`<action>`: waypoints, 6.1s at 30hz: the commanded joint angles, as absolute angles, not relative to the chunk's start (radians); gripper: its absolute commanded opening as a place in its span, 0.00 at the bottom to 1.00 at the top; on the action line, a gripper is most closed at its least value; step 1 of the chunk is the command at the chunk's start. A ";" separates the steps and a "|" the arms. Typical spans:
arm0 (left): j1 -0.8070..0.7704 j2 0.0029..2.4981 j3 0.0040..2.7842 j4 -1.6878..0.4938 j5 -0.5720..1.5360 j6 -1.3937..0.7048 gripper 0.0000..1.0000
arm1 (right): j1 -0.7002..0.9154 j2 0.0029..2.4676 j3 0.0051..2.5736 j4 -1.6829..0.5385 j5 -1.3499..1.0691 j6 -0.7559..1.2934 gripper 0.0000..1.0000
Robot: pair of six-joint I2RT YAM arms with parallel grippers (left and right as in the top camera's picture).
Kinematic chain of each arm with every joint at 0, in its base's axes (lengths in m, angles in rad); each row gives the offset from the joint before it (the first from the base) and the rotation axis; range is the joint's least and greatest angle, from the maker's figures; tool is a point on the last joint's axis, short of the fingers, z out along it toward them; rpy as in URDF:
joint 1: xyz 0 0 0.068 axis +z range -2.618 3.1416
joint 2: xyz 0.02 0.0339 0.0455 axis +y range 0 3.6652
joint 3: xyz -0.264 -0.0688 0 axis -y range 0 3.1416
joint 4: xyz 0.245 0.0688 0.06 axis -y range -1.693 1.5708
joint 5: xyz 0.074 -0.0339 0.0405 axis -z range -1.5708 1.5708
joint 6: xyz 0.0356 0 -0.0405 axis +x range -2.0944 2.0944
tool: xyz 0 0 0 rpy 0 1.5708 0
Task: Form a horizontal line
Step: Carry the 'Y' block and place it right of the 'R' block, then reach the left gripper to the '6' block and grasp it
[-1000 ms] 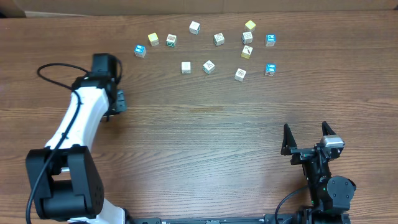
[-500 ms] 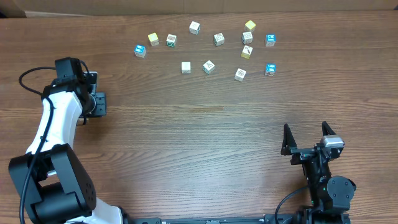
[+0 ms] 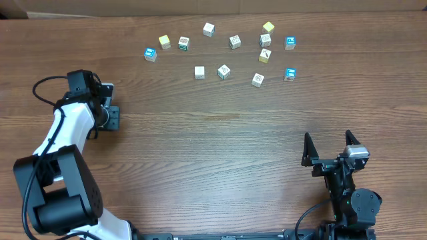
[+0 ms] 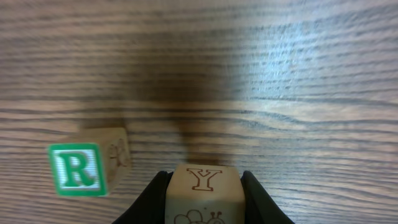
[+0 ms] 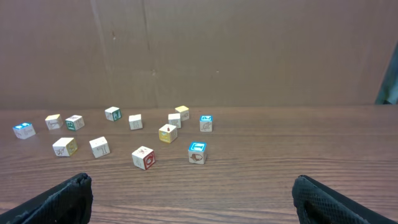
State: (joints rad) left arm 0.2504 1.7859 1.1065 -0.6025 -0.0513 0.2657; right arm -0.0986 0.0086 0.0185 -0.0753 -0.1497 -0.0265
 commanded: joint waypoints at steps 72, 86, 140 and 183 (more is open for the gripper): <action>0.290 1.870 1.099 -0.480 -0.084 0.201 0.27 | -0.101 0.003 0.009 -0.072 -0.150 -0.031 1.00; 0.290 1.870 1.099 -0.480 -0.084 0.202 0.34 | -0.101 0.003 0.009 -0.072 -0.150 -0.031 1.00; -0.265 2.046 1.687 -0.353 -0.019 -0.006 0.52 | -0.101 0.003 0.009 -0.072 -0.150 -0.031 1.00; -0.360 2.551 2.292 -0.947 -0.130 -0.364 0.54 | -0.101 0.003 0.009 -0.072 -0.150 -0.031 1.00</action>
